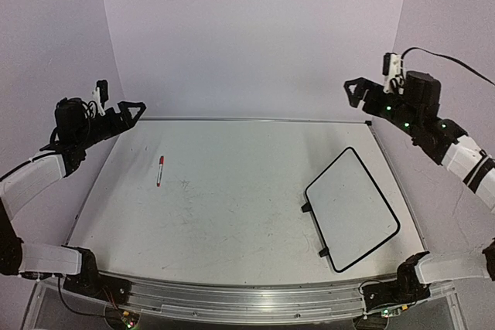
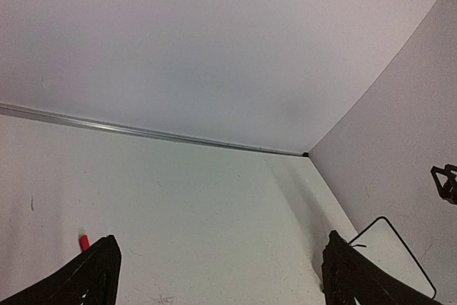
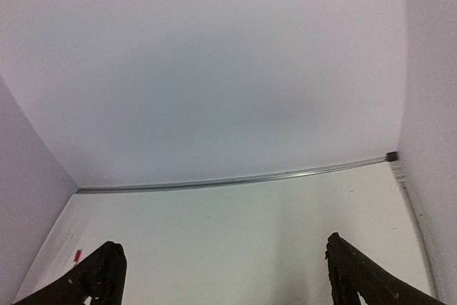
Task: Write a sentence on the whiteboard
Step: Adjust the whiteboard at the center of the board.
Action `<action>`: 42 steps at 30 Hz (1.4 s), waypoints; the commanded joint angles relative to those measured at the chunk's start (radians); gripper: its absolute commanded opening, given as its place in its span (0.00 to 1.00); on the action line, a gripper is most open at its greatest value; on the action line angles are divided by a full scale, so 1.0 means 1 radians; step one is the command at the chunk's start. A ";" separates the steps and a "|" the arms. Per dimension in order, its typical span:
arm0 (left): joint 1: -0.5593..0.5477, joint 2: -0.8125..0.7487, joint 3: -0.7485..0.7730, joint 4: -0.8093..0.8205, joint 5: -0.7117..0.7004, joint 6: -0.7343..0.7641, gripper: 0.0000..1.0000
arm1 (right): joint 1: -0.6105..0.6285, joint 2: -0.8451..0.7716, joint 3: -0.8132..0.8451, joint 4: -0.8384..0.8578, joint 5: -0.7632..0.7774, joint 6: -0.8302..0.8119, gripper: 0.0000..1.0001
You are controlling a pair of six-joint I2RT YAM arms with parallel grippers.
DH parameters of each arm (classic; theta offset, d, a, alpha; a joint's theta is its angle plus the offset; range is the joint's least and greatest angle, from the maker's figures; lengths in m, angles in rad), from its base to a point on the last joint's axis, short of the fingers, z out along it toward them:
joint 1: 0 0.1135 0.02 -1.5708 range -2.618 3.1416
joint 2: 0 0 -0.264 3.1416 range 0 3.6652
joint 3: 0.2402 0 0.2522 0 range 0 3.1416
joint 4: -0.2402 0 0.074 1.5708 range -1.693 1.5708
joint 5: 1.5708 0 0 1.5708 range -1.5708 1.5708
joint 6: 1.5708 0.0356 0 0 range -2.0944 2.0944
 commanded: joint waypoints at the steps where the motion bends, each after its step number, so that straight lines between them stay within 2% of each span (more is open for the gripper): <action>1: -0.006 0.034 0.042 0.012 0.149 -0.052 0.99 | 0.212 0.118 0.086 -0.013 0.064 0.090 0.98; 5: -0.022 0.042 0.006 0.010 0.159 -0.074 1.00 | 0.386 0.257 0.110 -0.015 0.158 0.234 0.98; 10: -0.054 0.053 -0.030 0.008 0.159 -0.103 1.00 | 0.514 0.417 0.142 -0.101 0.304 0.601 0.98; 16: -0.117 0.063 -0.054 0.004 0.143 -0.113 1.00 | 0.552 0.601 0.211 -0.367 0.336 1.085 0.98; 22: -0.168 0.049 -0.067 -0.004 0.128 -0.125 0.99 | 0.552 0.739 0.269 -0.597 0.354 1.360 0.98; 30: -0.189 -0.007 -0.107 -0.015 0.118 -0.141 0.99 | 0.551 0.804 0.232 -0.666 0.334 1.570 0.90; 42: -0.188 -0.096 -0.097 -0.115 0.084 -0.097 1.00 | 0.551 0.889 0.234 -0.665 0.375 1.670 0.85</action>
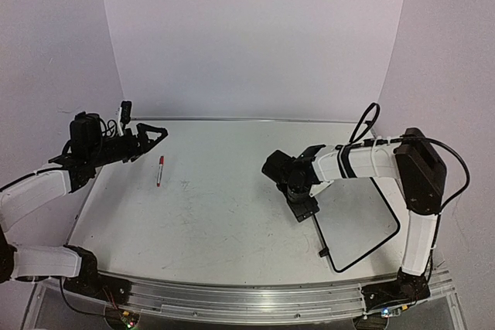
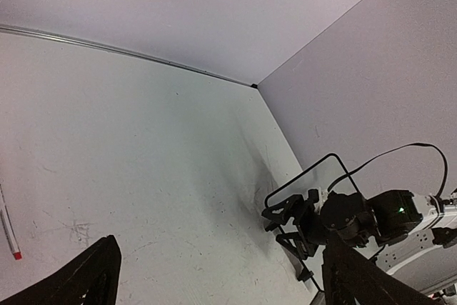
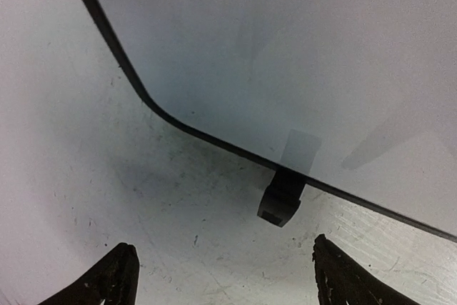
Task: Write a sentence on the whiteboard
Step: Adjust the whiteboard at the center of the board.
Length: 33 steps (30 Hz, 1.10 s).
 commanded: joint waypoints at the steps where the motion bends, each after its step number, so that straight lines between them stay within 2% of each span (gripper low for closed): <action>1: -0.003 -0.053 0.021 -0.051 -0.022 0.032 1.00 | -0.002 0.040 0.012 -0.039 0.070 0.057 0.85; 11: -0.003 -0.066 0.065 -0.131 -0.041 0.090 1.00 | -0.005 0.090 0.007 -0.057 0.122 0.116 0.77; 16: -0.003 -0.057 0.069 -0.136 -0.045 0.102 0.99 | -0.010 0.102 0.026 -0.058 0.163 0.112 0.62; 20: -0.003 -0.052 0.067 -0.136 -0.048 0.107 0.99 | -0.010 0.131 0.069 -0.092 0.202 0.095 0.54; 24: -0.003 -0.055 0.064 -0.136 -0.051 0.111 1.00 | -0.009 0.152 0.102 -0.116 0.219 0.059 0.38; 33: -0.003 -0.048 0.061 -0.136 -0.066 0.122 0.99 | -0.003 0.135 0.086 -0.119 0.277 -0.038 0.19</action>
